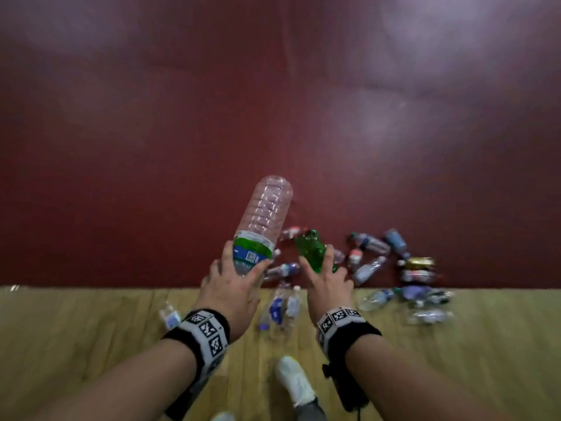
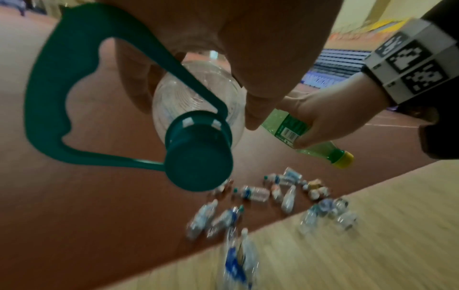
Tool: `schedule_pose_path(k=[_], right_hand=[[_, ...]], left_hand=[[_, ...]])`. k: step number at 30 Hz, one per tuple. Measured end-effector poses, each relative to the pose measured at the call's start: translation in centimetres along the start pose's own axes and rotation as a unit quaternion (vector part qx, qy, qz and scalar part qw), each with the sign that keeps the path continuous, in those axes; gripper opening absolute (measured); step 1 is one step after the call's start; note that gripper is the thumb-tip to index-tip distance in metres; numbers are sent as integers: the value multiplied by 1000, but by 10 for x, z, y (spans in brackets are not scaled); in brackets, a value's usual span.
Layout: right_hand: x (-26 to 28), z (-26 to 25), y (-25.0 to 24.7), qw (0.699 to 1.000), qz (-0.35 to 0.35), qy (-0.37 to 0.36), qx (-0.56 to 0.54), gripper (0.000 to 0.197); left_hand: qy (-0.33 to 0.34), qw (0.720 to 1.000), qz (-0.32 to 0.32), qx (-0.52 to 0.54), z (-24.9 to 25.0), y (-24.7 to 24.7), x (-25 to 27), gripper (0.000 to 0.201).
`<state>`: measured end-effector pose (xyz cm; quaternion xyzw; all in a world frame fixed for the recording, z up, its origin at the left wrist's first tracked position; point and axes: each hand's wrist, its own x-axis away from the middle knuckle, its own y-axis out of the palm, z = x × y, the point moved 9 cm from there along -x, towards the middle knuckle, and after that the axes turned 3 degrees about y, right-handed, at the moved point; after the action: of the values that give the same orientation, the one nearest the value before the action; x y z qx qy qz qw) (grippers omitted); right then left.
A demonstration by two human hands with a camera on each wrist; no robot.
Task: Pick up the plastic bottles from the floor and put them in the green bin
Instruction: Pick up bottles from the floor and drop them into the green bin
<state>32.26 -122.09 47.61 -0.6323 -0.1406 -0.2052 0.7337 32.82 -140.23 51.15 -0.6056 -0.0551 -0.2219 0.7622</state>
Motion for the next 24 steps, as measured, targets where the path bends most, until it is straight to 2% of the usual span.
schedule_pose_path(k=[4, 7, 10, 14, 16, 19, 24], right_hand=[[104, 104, -72, 991, 30, 115, -59, 77], [182, 179, -87, 978, 38, 183, -97, 75], [264, 261, -78, 955, 58, 253, -144, 78], [389, 386, -24, 913, 63, 358, -184, 79], [448, 437, 13, 894, 47, 400, -194, 75], [564, 514, 102, 850, 12, 477, -224, 71], [723, 594, 230, 785, -58, 557, -266, 73]], left_hand=[[121, 991, 43, -24, 123, -90, 34, 65], [222, 971, 52, -69, 222, -120, 69, 65], [324, 937, 38, -123, 328, -121, 114, 70], [450, 878, 31, -158, 490, -84, 188, 82], [490, 855, 20, -168, 557, -56, 224, 87], [552, 817, -1, -167, 677, 15, 300, 97], [635, 752, -70, -163, 829, 140, 419, 103]])
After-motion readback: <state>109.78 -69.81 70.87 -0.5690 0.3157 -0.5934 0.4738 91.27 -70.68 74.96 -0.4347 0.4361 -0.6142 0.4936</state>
